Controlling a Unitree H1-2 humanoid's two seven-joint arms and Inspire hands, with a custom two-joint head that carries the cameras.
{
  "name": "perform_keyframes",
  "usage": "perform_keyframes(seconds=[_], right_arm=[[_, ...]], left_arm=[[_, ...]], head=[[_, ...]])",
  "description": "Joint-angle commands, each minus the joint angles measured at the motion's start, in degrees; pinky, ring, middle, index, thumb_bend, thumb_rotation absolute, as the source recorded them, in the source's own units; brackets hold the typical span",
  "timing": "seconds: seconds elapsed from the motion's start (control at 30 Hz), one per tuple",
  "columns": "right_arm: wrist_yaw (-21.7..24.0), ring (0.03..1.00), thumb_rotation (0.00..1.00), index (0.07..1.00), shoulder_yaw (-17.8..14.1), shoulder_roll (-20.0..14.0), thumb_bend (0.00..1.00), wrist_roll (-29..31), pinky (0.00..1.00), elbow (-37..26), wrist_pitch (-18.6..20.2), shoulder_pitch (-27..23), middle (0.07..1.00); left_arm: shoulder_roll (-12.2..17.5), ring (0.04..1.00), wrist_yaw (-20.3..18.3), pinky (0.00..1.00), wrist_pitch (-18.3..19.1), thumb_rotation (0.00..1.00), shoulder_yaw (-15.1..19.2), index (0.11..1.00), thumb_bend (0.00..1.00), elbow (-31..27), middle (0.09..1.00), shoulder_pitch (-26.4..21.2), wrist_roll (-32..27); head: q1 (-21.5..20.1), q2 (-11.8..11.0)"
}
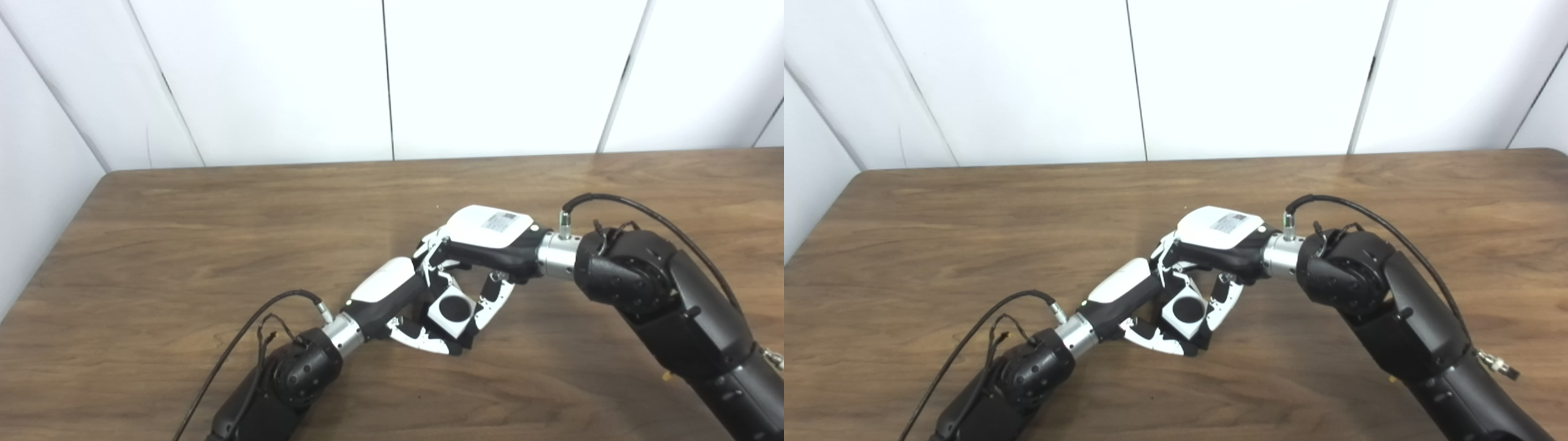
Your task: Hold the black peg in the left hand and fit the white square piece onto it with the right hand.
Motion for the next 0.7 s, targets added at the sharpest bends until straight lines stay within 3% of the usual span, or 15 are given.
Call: perform_keyframes(seconds=[0.0, 0.3, 0.4, 0.47, 0.67], right_arm=[[-1.95, 0.874, 0.14, 0.482, -1.01, 0.40, 0.52, -0.46, 0.89, -0.32, 0.03, -1.90, 0.805], [-0.88, 0.879, 0.15, 0.488, -0.57, 0.14, 0.52, -0.94, 0.88, -0.44, 0.72, -2.07, 0.817], [1.74, 0.907, 0.33, 0.721, -0.09, -0.54, 0.85, -1.95, 0.90, -1.30, 3.15, -2.69, 0.874], [2.76, 0.926, 0.40, 0.868, -0.21, -0.84, 0.97, -2.28, 0.90, -1.66, 4.37, -2.82, 0.924], [3.46, 0.938, 0.44, 0.984, -0.48, -1.63, 1.00, -2.71, 0.89, -2.03, 5.04, -2.77, 0.962]], left_arm=[[0.12, 0.976, -3.33, 0.94, 3.49, 0.07, -2.25, 0.491, 0.52, 1.71, 0.911, 1.27, 4.28], [0.31, 0.977, -3.30, 0.95, 3.75, 0.08, -2.12, 0.491, 0.52, 1.58, 0.908, 1.24, 4.29], [0.49, 0.977, -3.52, 0.96, 4.07, 0.08, -2.16, 0.491, 0.52, 1.29, 0.910, 1.25, 4.36], [0.55, 0.972, -3.46, 0.95, 3.63, 0.08, -2.11, 0.490, 0.52, 1.54, 0.909, 1.17, 4.19], [0.71, 0.972, -3.81, 0.95, 3.87, 0.08, -2.06, 0.490, 0.52, 1.28, 0.909, 1.26, 4.07]], head=[[0.08, 0.07], [0.09, 0.21], [-0.01, 0.18], [0.01, 0.21], [-0.17, 0.26]])
